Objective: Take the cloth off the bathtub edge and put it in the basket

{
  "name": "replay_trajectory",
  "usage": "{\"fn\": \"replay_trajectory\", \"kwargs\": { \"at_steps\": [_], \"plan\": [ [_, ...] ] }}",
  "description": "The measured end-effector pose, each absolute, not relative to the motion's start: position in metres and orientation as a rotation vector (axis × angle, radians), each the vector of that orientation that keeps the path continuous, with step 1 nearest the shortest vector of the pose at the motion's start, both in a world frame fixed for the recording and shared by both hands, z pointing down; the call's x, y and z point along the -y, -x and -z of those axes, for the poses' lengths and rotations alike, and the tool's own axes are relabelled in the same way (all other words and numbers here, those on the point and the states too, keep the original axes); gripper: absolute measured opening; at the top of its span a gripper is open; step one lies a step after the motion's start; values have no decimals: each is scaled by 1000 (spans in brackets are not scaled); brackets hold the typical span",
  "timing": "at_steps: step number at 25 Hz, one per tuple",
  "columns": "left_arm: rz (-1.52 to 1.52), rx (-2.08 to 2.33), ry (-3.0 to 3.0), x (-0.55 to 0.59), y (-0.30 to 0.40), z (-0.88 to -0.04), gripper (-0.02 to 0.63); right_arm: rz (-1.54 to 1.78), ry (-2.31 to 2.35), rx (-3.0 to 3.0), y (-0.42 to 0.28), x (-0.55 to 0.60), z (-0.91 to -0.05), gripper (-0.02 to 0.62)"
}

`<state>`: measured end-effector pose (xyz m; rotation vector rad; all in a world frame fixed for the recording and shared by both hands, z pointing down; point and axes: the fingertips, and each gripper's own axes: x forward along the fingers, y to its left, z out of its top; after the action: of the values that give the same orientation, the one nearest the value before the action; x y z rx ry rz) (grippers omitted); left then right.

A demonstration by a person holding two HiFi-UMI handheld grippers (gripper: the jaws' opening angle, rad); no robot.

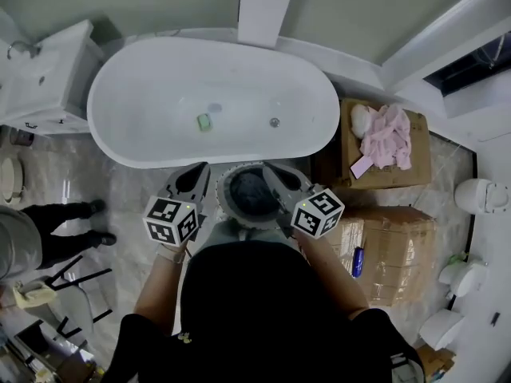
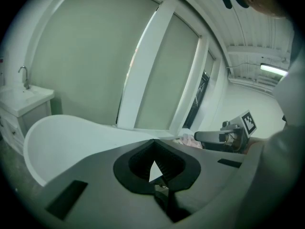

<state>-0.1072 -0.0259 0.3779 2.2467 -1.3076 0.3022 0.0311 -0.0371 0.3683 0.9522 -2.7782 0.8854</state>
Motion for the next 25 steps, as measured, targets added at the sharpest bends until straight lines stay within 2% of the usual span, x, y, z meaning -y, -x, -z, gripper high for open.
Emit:
{"fn": "replay_trajectory", "kwargs": {
  "at_steps": [10, 25],
  "plan": [
    [-212, 1475, -2339, 7, 135, -302, 14, -665, -855, 2911, -9, 28, -293, -5],
    [-158, 1554, -2324, 0, 155, -281, 14, -567, -760, 2985, 18, 32, -263, -5]
  ]
}}
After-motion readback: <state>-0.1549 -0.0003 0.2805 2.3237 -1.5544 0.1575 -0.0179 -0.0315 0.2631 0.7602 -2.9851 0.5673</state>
